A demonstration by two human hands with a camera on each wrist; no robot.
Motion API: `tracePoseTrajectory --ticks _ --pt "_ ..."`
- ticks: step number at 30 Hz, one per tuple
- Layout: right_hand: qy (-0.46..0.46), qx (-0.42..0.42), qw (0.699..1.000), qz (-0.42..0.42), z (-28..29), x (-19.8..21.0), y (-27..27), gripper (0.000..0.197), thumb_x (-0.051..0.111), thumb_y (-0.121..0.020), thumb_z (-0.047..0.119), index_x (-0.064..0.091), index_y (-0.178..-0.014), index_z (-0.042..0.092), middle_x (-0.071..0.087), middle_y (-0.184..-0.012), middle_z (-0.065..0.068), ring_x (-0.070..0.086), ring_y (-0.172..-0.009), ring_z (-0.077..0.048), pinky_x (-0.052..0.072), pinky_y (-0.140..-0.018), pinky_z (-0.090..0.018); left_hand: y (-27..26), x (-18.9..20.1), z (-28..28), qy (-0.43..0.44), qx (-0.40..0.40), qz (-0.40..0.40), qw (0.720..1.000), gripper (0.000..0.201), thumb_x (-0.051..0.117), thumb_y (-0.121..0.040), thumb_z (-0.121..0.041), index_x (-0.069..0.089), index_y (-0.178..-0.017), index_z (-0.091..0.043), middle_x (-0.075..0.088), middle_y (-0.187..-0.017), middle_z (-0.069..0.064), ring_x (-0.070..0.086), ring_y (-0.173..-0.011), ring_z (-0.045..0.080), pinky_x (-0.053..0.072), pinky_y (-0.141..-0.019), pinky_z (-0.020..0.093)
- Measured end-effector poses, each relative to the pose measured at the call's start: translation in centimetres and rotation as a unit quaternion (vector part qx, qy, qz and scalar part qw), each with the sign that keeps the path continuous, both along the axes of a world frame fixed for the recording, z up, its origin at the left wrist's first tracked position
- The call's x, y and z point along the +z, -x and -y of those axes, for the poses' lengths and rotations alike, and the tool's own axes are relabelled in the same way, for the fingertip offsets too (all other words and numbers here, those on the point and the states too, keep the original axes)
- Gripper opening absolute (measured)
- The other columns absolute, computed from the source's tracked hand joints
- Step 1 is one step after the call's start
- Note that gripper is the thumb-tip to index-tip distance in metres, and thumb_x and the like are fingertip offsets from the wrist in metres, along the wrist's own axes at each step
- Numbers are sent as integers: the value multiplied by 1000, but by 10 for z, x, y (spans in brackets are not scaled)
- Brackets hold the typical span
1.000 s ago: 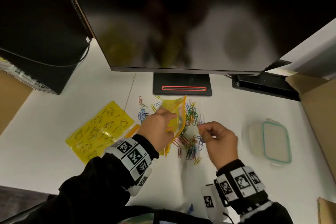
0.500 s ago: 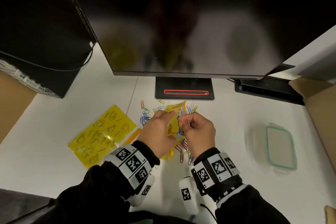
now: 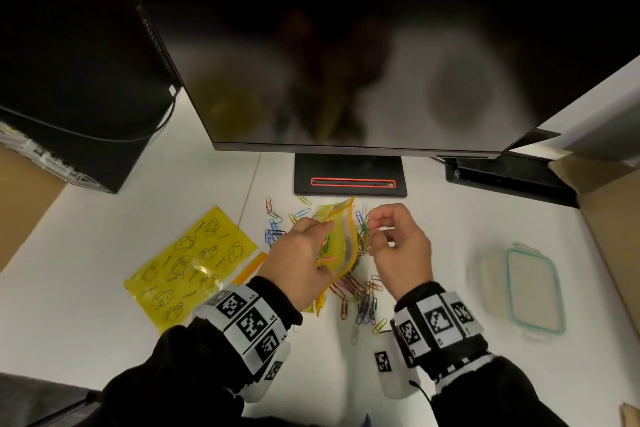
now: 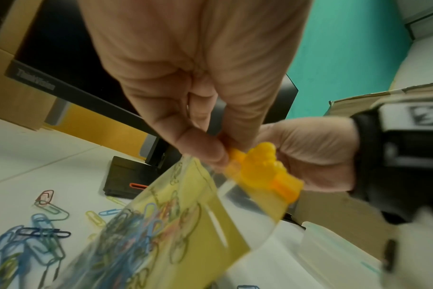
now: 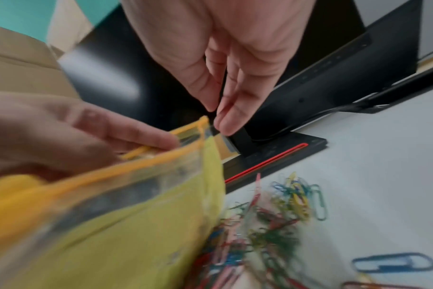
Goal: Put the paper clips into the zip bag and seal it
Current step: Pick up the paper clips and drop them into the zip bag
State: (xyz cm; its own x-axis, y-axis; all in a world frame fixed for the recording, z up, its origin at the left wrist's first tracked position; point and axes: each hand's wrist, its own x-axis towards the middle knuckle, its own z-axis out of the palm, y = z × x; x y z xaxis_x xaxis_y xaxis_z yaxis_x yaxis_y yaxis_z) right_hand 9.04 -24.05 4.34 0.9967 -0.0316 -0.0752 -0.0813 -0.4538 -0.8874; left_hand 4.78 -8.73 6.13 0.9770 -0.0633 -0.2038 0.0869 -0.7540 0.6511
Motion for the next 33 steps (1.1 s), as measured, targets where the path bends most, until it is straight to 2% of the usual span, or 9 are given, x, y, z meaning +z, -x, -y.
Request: tracePoseTrajectory --ticks 3,5,7,10,15,19,24,30,33 --pt "196 77 977 -46 11 -20 -27 48 49 -80 -8 52 -117 22 58 -119 -5 57 -105 -26 49 -88 -33 2 -3 -2 1 5 -10 1000 68 60 -74 -9 37 -138 -19 46 -133 1 53 -113 17 38 -93 17" --pt "324 222 910 -132 15 -34 -38 78 54 -74 -9 29 -140 24 27 -150 -6 33 -133 -28 39 -106 -41 3 -3 -4 -1 6 -13 1000 68 60 -74 -9 38 -138 -19 45 -133 1 55 -110 18 37 -91 15" --pt "403 323 842 -159 18 -44 -44 94 52 -73 -12 12 -145 33 1 -157 1 12 -141 -28 32 -111 -43 4 -2 -5 -5 4 -14 1000 68 59 -74 -9 38 -138 -19 45 -133 0 57 -104 19 37 -88 14" --pt "443 361 810 -129 27 -54 -48 92 47 -73 -16 16 -145 32 7 -156 1 13 -140 -27 36 -109 -40 5 -1 -7 -1 3 -15 1000 68 59 -74 -9 37 -138 -18 45 -134 1 57 -105 19 40 -93 18" --pt "452 333 826 -51 41 -62 -31 58 46 -78 -9 44 -129 20 45 -130 -6 40 -119 -26 49 -90 -38 5 -3 -5 -6 3 -5 1000 68 60 -74 -9 37 -138 -18 45 -134 2 52 -114 17 36 -90 14" --pt "469 312 825 -44 45 -67 -11 42 43 -81 -8 50 -119 9 51 -119 -12 48 -109 -29 49 -81 -38 5 -3 -2 -3 1 -6 1000 68 60 -75 -9 37 -138 -18 45 -135 2 53 -115 18 39 -94 18" --pt "441 264 857 -44 48 -75 1 24 44 -85 -4 57 -105 3 58 -104 -15 58 -93 -32 43 -69 -33 4 -5 3 -8 -9 -3 1000 67 60 -75 -9 37 -138 -18 44 -135 1 51 -116 16 35 -91 13" --pt "194 42 979 -38 50 -40 15 5 62 -85 11 65 -88 11 68 -83 -10 62 -77 -26 43 -67 -22 3 -5 6 -4 -17 -10 1000 68 60 -75 -9 37 -138 -17 44 -135 2 51 -116 17 39 -95 19" --pt "-2 15 999 -42 23 0 24 7 65 -82 10 63 -79 15 67 -73 -5 61 -68 -16 49 -66 -20 1 -6 9 -1 -23 -8 1000 65 60 -75 -13 39 -137 -17 46 -133 3 53 -114 19 44 -96 26"
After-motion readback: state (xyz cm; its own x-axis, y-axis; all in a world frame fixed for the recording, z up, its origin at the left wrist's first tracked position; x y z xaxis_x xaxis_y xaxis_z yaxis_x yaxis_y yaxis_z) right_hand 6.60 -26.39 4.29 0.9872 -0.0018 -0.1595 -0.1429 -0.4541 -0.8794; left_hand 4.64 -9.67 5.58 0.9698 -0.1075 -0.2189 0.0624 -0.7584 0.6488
